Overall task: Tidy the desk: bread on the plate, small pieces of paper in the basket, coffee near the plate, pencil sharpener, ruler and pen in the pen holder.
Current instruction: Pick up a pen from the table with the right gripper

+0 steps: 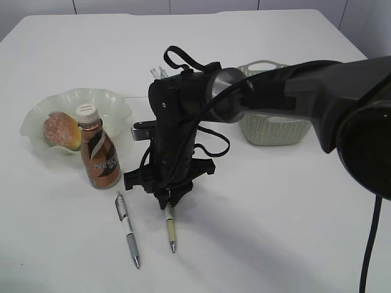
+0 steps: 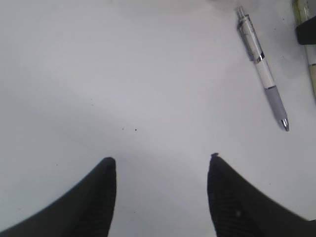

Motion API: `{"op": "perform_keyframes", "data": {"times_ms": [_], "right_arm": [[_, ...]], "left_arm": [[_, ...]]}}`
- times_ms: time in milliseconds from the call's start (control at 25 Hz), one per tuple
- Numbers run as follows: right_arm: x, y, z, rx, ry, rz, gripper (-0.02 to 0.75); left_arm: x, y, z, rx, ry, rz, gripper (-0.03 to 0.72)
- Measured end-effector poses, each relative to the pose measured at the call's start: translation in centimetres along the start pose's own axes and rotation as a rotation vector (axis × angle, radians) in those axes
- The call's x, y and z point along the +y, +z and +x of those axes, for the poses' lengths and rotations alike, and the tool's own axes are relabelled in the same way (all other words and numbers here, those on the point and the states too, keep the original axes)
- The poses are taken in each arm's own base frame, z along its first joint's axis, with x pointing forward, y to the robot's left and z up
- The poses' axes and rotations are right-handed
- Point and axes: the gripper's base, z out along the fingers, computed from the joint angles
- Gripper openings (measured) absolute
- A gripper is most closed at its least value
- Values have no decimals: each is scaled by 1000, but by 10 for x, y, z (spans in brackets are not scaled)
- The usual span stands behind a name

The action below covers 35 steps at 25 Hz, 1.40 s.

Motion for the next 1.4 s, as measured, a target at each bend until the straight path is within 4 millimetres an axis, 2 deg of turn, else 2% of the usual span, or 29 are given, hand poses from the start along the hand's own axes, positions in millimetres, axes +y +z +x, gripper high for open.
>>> {"op": "perform_keyframes", "data": {"times_ms": [320,840,1120,1400], "right_arm": [[-1,0,0,5,0,8,72],[-1,0,1,17,-4,12,69],[-1,0,5,65,-143,12,68],[-2,-6,8,118,-220,-85,60]], "left_arm": [[0,0,0,0,0,0,433],[0,0,0,0,0,0,433],[0,0,0,0,0,0,433],[0,0,0,0,0,0,433]]}}
